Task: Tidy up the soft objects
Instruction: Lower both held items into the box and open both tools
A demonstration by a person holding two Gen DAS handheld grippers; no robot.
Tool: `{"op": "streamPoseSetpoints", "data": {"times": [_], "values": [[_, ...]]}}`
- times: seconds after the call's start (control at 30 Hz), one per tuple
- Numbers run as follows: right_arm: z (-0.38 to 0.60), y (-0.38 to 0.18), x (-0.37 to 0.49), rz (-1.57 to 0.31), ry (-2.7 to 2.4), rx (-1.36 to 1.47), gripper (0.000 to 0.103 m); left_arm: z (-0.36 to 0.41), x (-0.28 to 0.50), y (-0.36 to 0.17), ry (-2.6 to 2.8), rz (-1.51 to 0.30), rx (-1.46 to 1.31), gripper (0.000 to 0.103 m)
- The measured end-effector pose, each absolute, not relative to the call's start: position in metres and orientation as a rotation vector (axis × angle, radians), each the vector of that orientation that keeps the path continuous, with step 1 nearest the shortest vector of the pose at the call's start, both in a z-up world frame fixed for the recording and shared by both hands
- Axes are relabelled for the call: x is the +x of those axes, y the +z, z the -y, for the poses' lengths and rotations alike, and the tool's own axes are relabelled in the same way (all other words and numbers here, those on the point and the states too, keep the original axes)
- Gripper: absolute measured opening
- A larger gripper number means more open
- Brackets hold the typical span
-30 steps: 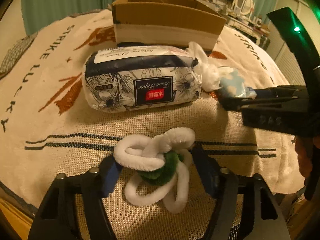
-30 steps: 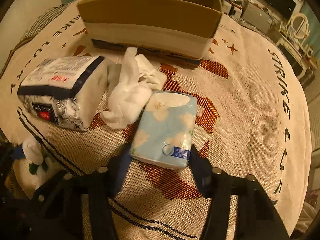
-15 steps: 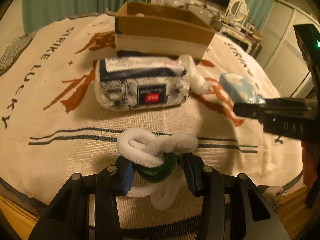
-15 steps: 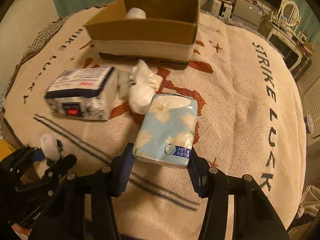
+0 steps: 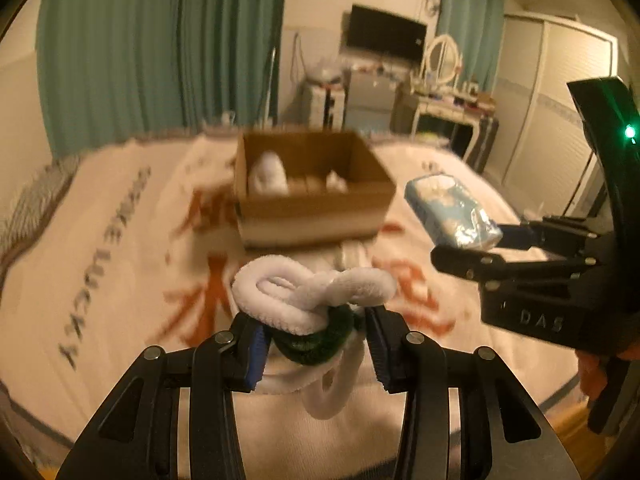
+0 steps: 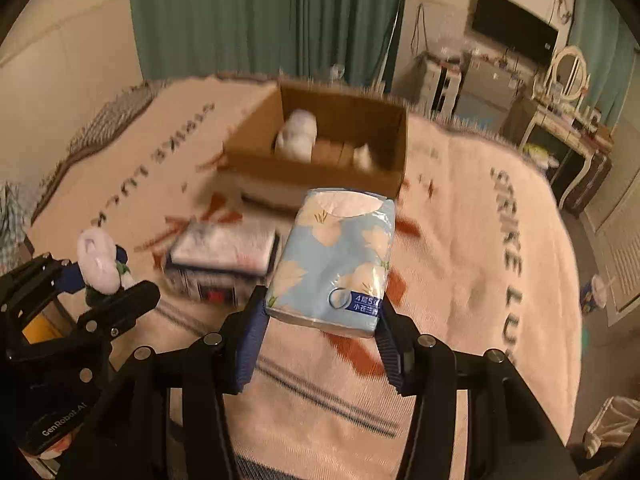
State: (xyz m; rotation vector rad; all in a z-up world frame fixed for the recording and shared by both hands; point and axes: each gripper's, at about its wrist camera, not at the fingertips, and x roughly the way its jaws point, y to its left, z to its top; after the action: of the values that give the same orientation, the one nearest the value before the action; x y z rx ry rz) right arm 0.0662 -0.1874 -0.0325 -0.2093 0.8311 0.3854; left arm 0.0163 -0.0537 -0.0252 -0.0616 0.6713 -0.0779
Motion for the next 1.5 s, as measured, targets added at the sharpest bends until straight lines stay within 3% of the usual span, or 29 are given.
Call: {"op": "streamPoseSetpoints", "data": {"times": [0.3, 0.53, 0.87, 1.07, 1.17, 1.27, 1.3, 1.5], "values": [[0.174, 0.049, 0.110, -0.632, 0.381, -0.189, 0.051, 0.036, 0.086, 0.031, -0.096, -0.546, -0.013, 0.041], [0.165, 0.066, 0.173, -0.564, 0.374, -0.160, 0.051, 0.026, 0.166, 0.032, -0.119, -0.540, 0.031, 0.041], [0.137, 0.002, 0.294, -0.669, 0.385, -0.165, 0.051, 0.012, 0.270, -0.024, -0.088, -0.673, 0.042, 0.041], [0.141, -0.050, 0.324, -0.752, 0.398, -0.126, 0.051, 0.009, 0.290, -0.056, -0.084, -0.716, 0.060, 0.041], [0.146, -0.064, 0.327, -0.766, 0.401, -0.113, 0.052, 0.016, 0.290, -0.061, -0.073, -0.701, 0.082, 0.045], [0.147, -0.067, 0.324, -0.765, 0.396, -0.128, 0.058, 0.017, 0.294, -0.065, -0.058, -0.746, 0.085, 0.063], [0.149, -0.065, 0.321, -0.761, 0.391, -0.124, 0.065, 0.016, 0.295, -0.064, -0.055, -0.746, 0.080, 0.066], [0.167, -0.029, 0.295, -0.706, 0.361, -0.108, 0.075, 0.014, 0.271, -0.029, -0.028, -0.701, 0.063, 0.068]]}}
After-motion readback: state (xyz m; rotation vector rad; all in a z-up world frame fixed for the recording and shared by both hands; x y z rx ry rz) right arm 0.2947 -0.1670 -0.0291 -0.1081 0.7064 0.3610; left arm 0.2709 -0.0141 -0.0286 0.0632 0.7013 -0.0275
